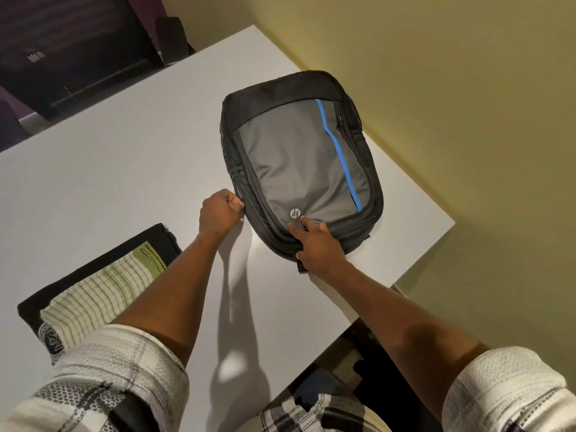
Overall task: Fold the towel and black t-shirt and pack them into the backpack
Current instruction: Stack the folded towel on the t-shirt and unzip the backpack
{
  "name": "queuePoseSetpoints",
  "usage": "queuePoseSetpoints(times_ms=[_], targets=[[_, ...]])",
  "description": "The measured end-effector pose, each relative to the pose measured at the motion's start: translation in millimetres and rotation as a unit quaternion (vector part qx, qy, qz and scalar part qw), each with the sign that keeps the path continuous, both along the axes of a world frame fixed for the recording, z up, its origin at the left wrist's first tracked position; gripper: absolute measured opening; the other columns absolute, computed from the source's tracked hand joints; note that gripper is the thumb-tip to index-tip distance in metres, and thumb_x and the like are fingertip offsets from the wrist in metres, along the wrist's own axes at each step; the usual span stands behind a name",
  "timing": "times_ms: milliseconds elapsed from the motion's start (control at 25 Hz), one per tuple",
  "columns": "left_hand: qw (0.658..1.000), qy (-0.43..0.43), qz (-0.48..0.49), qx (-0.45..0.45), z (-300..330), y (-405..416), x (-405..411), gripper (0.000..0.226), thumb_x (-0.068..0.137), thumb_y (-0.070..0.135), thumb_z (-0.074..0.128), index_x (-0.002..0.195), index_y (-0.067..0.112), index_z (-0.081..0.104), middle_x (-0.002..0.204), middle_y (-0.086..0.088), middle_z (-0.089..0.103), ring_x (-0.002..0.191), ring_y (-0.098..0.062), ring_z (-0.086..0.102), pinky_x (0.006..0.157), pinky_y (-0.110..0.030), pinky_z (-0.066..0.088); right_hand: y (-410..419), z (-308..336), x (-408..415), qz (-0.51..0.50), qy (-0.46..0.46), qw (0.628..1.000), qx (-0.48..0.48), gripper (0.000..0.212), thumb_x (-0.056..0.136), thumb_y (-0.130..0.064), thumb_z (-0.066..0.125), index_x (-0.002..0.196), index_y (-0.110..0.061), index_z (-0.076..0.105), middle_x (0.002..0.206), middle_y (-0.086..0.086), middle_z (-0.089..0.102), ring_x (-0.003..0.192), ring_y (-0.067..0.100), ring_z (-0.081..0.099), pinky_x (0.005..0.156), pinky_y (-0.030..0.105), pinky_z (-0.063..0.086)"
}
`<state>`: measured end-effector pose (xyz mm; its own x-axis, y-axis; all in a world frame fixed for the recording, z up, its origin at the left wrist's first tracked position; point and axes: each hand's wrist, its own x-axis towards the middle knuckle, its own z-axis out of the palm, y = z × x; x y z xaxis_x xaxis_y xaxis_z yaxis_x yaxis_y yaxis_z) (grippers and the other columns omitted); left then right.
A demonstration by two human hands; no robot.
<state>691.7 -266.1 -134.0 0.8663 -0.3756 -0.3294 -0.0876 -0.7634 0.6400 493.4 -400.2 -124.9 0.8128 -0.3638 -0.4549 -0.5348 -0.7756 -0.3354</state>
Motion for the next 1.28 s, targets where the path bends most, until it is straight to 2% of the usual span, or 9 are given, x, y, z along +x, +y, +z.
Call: queuePoseSetpoints(times_ms=[80,240,520,680,840,920,1040,1160,1280], targets=[[1.0,-0.002,-0.006,0.004,-1.2,-1.0,2.8,0.007,0.089,0.019,0.06,0.083,0.018,0.064,0.077,0.002,0.07,0.077,-0.021,0.068,0.071,-0.03,0.048,-1.2,0.4,-0.5,-0.001,0.001,1.0,0.002,0.067,0.094,-0.018,0.062,0.153,-0.033,0.034,0.164,0.0,0.022,0.143,0.028,0.025,0.104,0.042,0.045],[0.995,-0.069,-0.066,0.041,2.7,-1.0,-0.9,0.01,0.091,0.016,0.055,0.086,0.012,0.062,0.081,-0.005,0.067,0.075,-0.029,0.059,0.066,-0.031,0.04,-1.3,2.0,0.8,-0.007,0.001,1.0,-0.008,0.063,0.095,-0.022,0.063,0.151,-0.034,0.038,0.161,-0.001,0.026,0.142,0.027,0.027,0.102,0.043,0.045],[0.983,-0.103,-0.13,0.074,8.3,7.8,-26.3,0.019,0.093,0.02,0.051,0.08,0.009,0.06,0.078,-0.014,0.065,0.072,-0.037,0.058,0.065,-0.043,0.05,4.6,1.8,5.3,-0.02,0.004,0.999,-0.036,0.057,0.093,-0.025,0.065,0.146,-0.034,0.045,0.154,-0.001,0.035,0.134,0.029,0.034,0.095,0.043,0.046],[0.984,-0.058,-0.158,0.061,7.6,18.6,-49.2,0.014,0.086,0.011,0.051,0.073,0.01,0.058,0.073,-0.011,0.064,0.069,-0.034,0.059,0.064,-0.042,0.049,8.9,0.1,9.4,-0.042,-0.009,0.998,-0.039,0.053,0.09,-0.026,0.068,0.14,-0.033,0.051,0.145,0.0,0.042,0.126,0.032,0.038,0.091,0.043,0.048],[0.982,-0.048,-0.172,0.064,4.9,29.6,-73.1,0.028,0.086,0.01,0.052,0.061,0.016,0.042,0.064,-0.007,0.056,0.063,-0.031,0.048,0.063,-0.041,0.045,21.7,-4.1,11.4,-0.05,-0.024,0.998,-0.032,0.05,0.091,-0.026,0.069,0.138,-0.03,0.053,0.138,0.003,0.046,0.122,0.032,0.041,0.091,0.044,0.049],[0.983,-0.043,-0.168,0.057,2.0,33.9,-88.7,0.024,0.086,0.009,0.055,0.063,0.017,0.049,0.066,-0.007,0.06,0.064,-0.03,0.052,0.064,-0.038,0.045,25.9,-6.7,10.6,-0.058,-0.038,0.997,-0.027,0.05,0.091,-0.024,0.07,0.138,-0.03,0.053,0.134,0.004,0.048,0.12,0.031,0.042,0.092,0.044,0.049],[0.99,-0.021,-0.138,0.034,1.8,31.7,-111.2,0.017,0.084,0.011,0.06,0.069,0.018,0.057,0.07,-0.005,0.066,0.066,-0.026,0.057,0.061,-0.032,0.042,30.7,-8.6,7.8,-0.065,-0.059,0.996,-0.03,0.053,0.089,-0.019,0.071,0.139,-0.027,0.055,0.129,0.006,0.051,0.115,0.031,0.045,0.091,0.044,0.051],[0.996,0.0,-0.086,0.0,6.8,27.3,-125.6,0.03,0.084,0.011,0.061,0.059,0.023,0.05,0.06,0.005,0.057,0.056,-0.014,0.051,0.057,-0.025,0.033,36.0,-8.0,6.5,-0.05,-0.092,0.994,-0.005,0.057,0.085,-0.008,0.073,0.138,-0.02,0.056,0.121,0.01,0.054,0.113,0.032,0.046,0.089,0.046,0.051],[0.998,0.009,-0.053,-0.012,8.4,29.1,-126.5,0.03,0.085,0.011,0.06,0.059,0.021,0.051,0.057,0.009,0.052,0.053,-0.007,0.046,0.049,-0.02,0.03,41.3,-7.5,-3.5,-0.025,-0.154,0.988,-0.002,0.048,0.08,-0.001,0.073,0.125,-0.013,0.06,0.117,0.009,0.056,0.108,0.032,0.048,0.081,0.047,0.051]])
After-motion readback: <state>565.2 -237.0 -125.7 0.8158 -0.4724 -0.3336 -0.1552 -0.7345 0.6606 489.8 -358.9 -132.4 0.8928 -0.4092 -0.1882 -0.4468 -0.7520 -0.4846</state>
